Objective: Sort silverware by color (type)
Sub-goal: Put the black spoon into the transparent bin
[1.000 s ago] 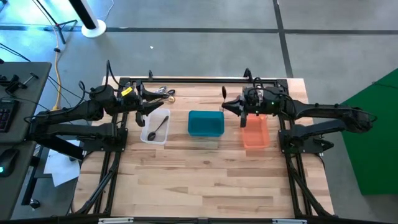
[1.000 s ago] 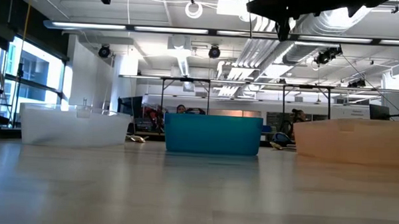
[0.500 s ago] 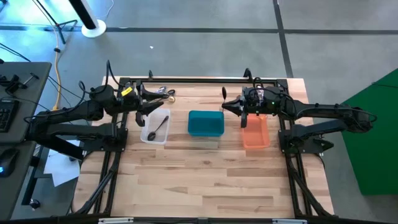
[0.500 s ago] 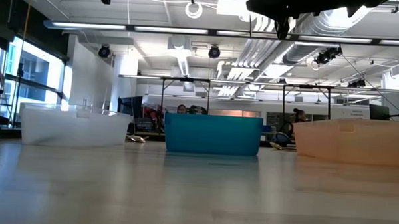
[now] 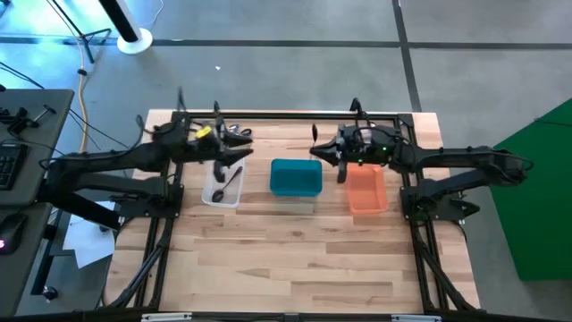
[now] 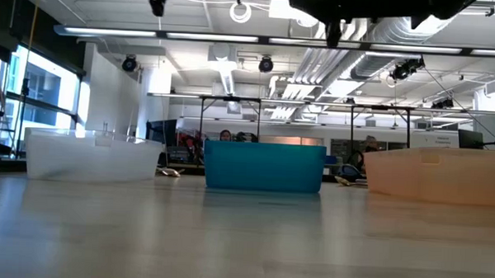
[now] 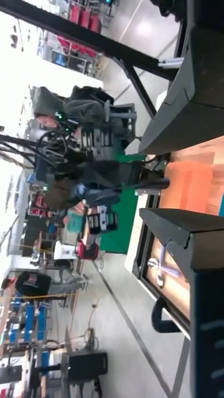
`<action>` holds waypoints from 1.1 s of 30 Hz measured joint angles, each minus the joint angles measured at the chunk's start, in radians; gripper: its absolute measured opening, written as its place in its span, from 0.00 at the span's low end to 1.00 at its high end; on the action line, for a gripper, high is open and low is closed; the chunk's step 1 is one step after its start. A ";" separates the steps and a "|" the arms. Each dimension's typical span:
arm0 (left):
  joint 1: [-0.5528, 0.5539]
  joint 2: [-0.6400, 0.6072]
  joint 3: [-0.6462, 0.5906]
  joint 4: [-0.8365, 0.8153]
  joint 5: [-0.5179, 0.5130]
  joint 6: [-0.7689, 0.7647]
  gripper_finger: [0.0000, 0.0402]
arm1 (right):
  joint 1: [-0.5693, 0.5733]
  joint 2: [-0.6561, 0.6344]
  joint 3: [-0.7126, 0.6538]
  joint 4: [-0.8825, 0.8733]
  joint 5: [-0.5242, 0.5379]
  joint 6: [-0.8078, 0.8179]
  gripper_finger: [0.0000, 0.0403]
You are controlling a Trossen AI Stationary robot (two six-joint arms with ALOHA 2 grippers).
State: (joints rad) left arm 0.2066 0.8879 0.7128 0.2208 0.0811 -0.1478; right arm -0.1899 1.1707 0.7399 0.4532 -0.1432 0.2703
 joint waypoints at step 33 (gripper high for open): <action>-0.007 0.328 0.033 0.370 0.140 -0.076 0.35 | 0.010 0.413 0.435 -0.160 -0.209 -0.062 0.00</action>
State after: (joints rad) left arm 0.1993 1.2154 0.7460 0.5907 0.2206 -0.2243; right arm -0.1801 1.5842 1.1750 0.2930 -0.3519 0.2088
